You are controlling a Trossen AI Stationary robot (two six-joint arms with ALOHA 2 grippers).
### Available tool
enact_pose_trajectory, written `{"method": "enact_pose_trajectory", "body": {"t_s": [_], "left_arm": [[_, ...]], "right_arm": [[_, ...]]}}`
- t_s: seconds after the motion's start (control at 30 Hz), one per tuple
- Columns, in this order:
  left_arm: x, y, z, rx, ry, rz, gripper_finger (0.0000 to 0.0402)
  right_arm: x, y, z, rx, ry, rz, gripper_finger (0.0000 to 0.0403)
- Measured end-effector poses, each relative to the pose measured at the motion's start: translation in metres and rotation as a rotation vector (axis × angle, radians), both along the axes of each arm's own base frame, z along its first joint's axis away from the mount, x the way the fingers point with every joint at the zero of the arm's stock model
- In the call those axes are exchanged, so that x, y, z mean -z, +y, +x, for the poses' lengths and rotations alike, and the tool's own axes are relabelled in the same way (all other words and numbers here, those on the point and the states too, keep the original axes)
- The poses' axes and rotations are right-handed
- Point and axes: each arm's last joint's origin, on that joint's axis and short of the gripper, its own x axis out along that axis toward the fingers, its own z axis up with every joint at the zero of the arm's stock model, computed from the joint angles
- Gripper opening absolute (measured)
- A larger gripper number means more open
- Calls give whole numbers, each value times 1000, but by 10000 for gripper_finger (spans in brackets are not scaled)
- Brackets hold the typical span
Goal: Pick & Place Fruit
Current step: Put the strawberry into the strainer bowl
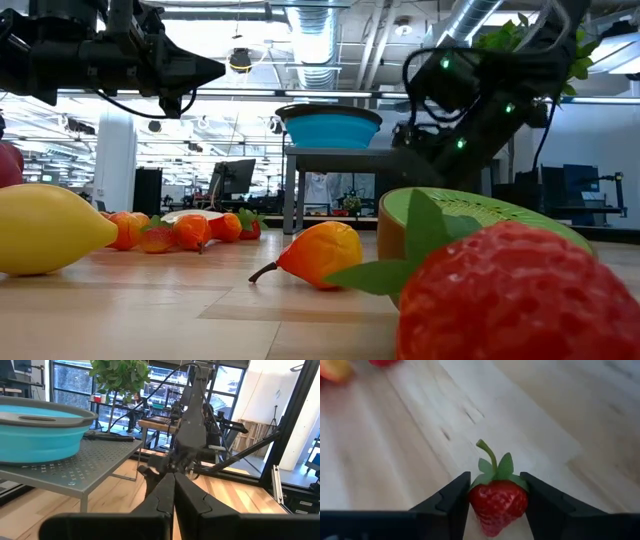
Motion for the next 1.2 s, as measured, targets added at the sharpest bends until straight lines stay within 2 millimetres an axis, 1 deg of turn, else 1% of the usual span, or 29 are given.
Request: {"method": "enact_pose_trajectory", "body": {"t_s": [0.13,0.5,0.73,0.87,0.97,1.07,1.13,1.2], "left_arm": [[0,0,0,0,0,0,1],[0,0,0,0,0,0,1],[0,0,0,0,0,0,1],[0,0,0,0,0,3,1],[0,0,0,-1,0,4,1],[0,0,0,-5,0,4,1],[0,0,0,-5,0,4,1],[0,0,0,-5,-1,5,1]], "right_arm": [[-14,6,-2,-20,-39,0,131],[-57,24,-7,-92,-216,6,131],[-96,26,-13,-109,-423,-4,132],[-114,22,-16,-113,-529,-32,132],[-129,16,-14,-110,-570,-72,132],[-150,8,-7,-112,-608,-141,132],[-163,1,1,-112,-625,-202,132],[-172,-9,10,-106,-612,-260,132]]}}
